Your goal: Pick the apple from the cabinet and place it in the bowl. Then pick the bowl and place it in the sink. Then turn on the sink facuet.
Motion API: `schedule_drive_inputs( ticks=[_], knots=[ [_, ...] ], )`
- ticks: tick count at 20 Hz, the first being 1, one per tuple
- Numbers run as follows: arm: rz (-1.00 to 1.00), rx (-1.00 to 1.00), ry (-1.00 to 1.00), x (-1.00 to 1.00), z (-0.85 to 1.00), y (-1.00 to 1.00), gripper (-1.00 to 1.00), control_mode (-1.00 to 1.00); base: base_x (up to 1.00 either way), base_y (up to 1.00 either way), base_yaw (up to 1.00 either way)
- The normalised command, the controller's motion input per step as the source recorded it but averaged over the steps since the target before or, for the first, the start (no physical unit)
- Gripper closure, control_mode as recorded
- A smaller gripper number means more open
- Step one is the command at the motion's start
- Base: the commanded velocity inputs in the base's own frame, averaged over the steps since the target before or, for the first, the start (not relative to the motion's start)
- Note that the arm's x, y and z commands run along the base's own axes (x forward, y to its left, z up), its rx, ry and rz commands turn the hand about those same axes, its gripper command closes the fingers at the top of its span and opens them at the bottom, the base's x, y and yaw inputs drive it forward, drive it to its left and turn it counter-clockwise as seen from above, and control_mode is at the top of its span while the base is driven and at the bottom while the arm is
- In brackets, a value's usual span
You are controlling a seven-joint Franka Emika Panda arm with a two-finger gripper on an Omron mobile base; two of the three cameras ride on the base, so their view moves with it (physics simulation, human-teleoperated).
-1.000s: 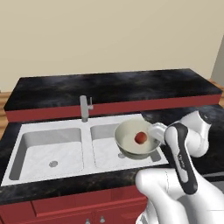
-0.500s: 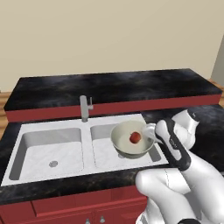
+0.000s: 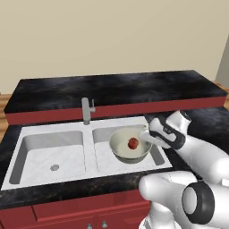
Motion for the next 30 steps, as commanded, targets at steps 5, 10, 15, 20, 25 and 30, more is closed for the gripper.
schedule_drive_inputs(
  ticks=[5,10,15,20,25,30],
  knots=[
    [0.00,-0.01,0.01,0.43,-0.41,0.24,1.00,-1.00,0.00,0.00,0.00],
    [0.00,0.00,0.01,0.39,-0.29,0.19,1.00,-1.00,0.00,0.00,0.00],
    [0.00,0.00,0.00,0.36,-0.38,0.02,1.00,-1.00,0.00,0.00,0.00],
    [0.00,0.00,0.00,0.30,-0.35,-0.05,1.00,-1.00,0.00,0.00,0.00],
    [0.00,0.00,0.00,0.44,-0.28,-0.01,1.00,-1.00,0.00,0.00,0.00],
    [0.00,-0.01,0.00,0.39,-0.29,0.00,1.00,-1.00,0.00,0.00,0.00]
  ],
)
